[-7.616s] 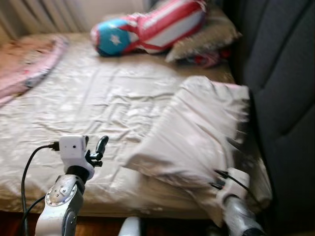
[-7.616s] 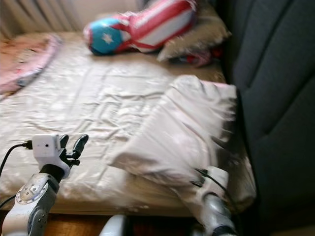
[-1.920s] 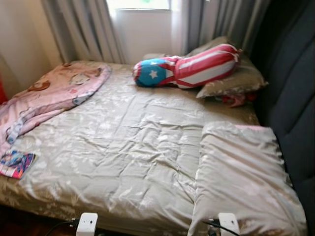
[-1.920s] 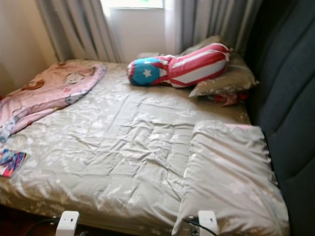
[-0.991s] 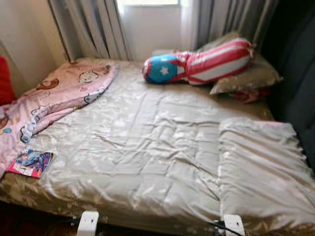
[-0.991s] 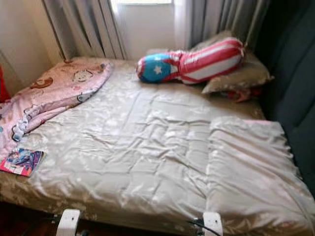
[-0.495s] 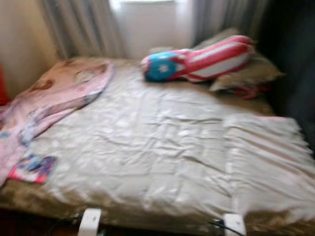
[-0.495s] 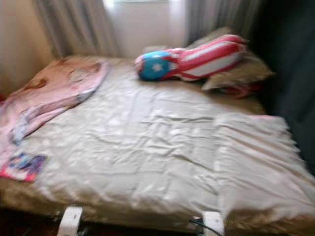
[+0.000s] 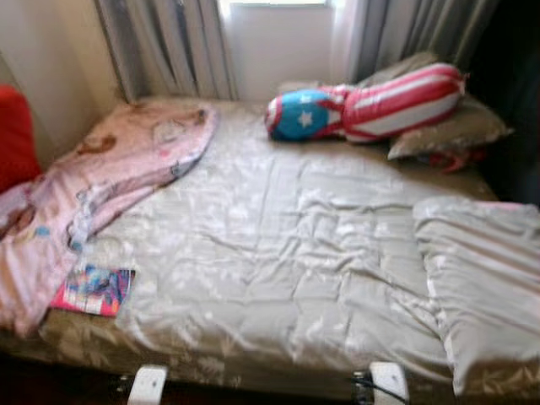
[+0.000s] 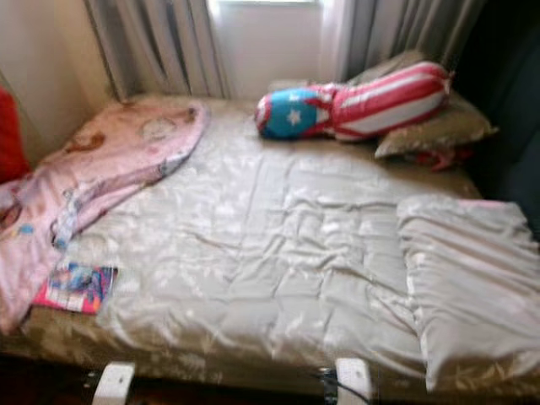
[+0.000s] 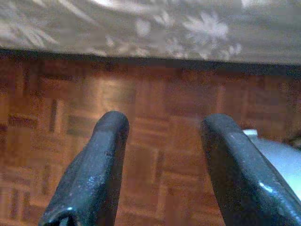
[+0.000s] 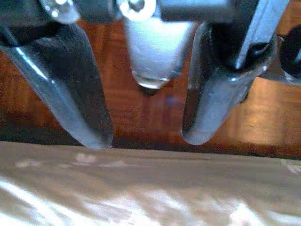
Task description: Clean up the room
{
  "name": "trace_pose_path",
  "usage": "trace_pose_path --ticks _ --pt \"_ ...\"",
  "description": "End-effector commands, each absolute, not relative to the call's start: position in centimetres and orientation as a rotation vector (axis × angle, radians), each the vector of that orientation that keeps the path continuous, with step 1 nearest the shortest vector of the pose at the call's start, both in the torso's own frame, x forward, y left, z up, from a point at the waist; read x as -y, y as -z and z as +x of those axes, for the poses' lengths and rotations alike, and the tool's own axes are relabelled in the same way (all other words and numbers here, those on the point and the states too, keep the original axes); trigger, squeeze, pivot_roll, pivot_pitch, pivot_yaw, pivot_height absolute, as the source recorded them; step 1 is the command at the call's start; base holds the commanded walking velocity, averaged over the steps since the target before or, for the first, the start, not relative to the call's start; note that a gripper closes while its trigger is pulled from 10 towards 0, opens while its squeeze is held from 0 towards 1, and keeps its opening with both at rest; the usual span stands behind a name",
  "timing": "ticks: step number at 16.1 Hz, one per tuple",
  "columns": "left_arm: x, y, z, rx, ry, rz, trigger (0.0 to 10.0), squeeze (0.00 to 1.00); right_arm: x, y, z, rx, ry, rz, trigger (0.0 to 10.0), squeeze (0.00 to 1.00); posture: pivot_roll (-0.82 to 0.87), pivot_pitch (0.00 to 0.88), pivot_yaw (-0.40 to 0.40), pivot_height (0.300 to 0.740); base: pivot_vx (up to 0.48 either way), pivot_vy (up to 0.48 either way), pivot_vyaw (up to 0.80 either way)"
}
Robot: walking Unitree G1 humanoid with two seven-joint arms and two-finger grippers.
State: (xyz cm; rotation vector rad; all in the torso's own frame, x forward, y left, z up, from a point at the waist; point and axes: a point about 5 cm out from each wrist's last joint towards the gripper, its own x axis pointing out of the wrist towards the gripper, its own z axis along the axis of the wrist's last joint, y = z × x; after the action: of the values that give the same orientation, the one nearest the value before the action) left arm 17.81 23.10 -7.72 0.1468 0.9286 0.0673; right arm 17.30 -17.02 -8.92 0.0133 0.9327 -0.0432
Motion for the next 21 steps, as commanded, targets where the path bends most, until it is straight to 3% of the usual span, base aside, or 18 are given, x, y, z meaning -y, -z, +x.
trace_pose_path --ticks 1,21 --pt "-22.79 7.80 17.81 -0.931 -0.064 0.142 10.0 0.00 17.92 9.04 16.89 -0.947 0.065 0.002 10.0 0.00 0.02 0.000 0.032 0.740 0.000 0.420 0.00" --pt "-22.85 7.79 17.81 -0.931 -0.067 0.138 10.0 0.00 17.71 9.05 16.90 -0.948 0.055 -0.008 10.0 0.00 0.01 0.000 0.037 0.740 0.000 0.419 0.00"
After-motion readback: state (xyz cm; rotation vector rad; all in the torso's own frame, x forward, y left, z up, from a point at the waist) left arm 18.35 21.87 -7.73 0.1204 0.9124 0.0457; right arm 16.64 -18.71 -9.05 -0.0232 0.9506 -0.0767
